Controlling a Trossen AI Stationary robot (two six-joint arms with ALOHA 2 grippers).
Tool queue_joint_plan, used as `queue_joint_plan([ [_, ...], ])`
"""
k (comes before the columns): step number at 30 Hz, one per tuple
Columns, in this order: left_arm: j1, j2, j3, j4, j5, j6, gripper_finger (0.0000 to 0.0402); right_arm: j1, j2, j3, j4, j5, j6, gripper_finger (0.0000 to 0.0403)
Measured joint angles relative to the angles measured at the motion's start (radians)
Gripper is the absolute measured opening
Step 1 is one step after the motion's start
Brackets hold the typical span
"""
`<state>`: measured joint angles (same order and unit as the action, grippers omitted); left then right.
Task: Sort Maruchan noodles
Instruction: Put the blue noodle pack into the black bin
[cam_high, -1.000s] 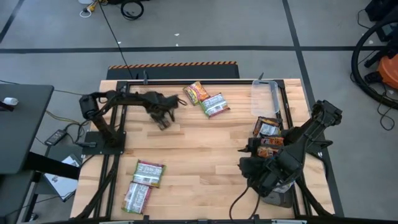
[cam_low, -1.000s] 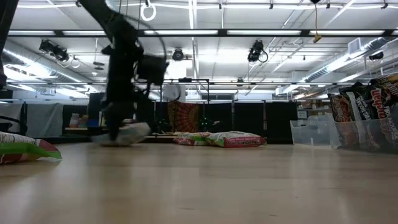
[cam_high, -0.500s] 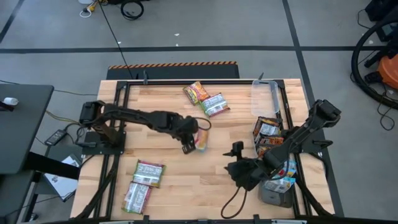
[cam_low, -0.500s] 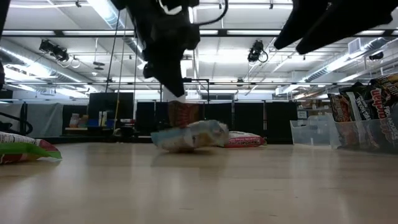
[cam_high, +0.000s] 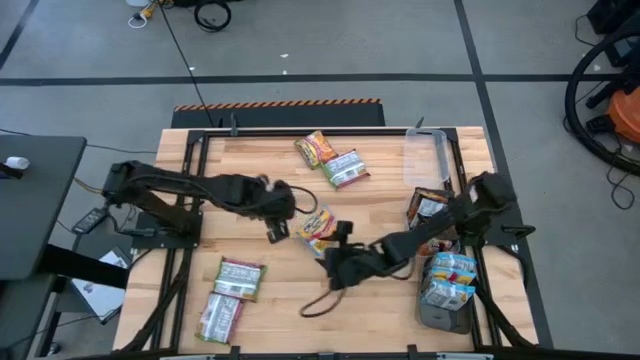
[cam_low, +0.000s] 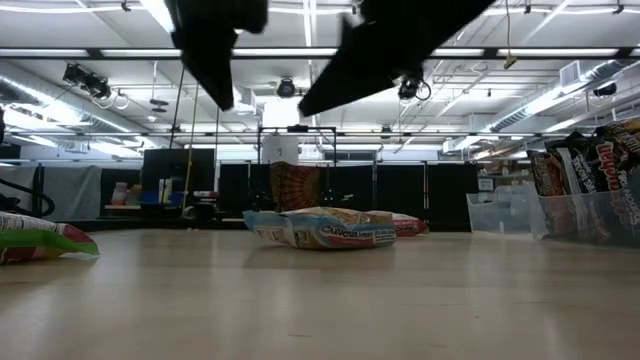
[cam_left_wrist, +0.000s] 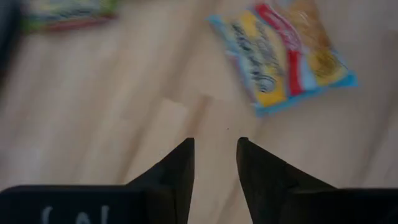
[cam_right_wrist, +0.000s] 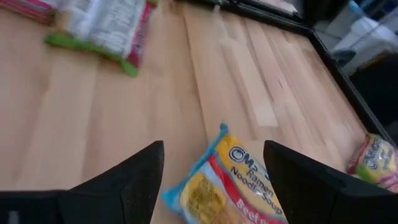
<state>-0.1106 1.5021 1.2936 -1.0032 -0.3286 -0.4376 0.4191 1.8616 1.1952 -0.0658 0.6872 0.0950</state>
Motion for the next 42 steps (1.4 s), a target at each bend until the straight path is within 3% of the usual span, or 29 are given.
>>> queue_joint_plan([
  [5, -0.020, -0.120, -0.040, -0.013, -0.135, -0.066, 0.0125, -0.043, 0.160, 0.140, -0.013, 0.012, 0.071, 0.0276],
  [10, -0.058, -0.210, -0.112, -0.026, -0.171, -0.140, 0.0125, -0.050, 0.245, 0.183, -0.149, 0.015, 0.198, 0.0275],
  [14, -0.097, -0.242, -0.168, -0.011, -0.175, -0.192, 0.0125, -0.050, 0.245, 0.185, -0.279, 0.034, 0.310, 0.0275],
  [23, -0.155, -0.246, -0.255, 0.080, -0.187, -0.207, 0.0125, -0.030, 0.166, 0.185, -0.747, 0.053, 0.483, 0.0275],
  [26, -0.163, -0.246, -0.255, 0.103, -0.188, -0.206, 0.0125, -0.019, 0.162, 0.186, -0.685, 0.054, 0.383, 0.0275],
  [32, -0.164, -0.246, -0.255, 0.134, -0.192, -0.205, 0.0125, -0.019, 0.190, 0.092, -0.454, 0.024, 0.002, 0.0275],
  [36, -0.175, -0.246, -0.255, 0.146, -0.192, -0.206, 0.0125, -0.053, 0.197, 0.059, -0.420, 0.079, -0.060, 0.0264],
  [42, -0.192, -0.246, -0.256, 0.169, -0.194, -0.205, 0.0125, -0.097, 0.203, 0.023, -0.297, 0.074, -0.202, 0.0222],
])
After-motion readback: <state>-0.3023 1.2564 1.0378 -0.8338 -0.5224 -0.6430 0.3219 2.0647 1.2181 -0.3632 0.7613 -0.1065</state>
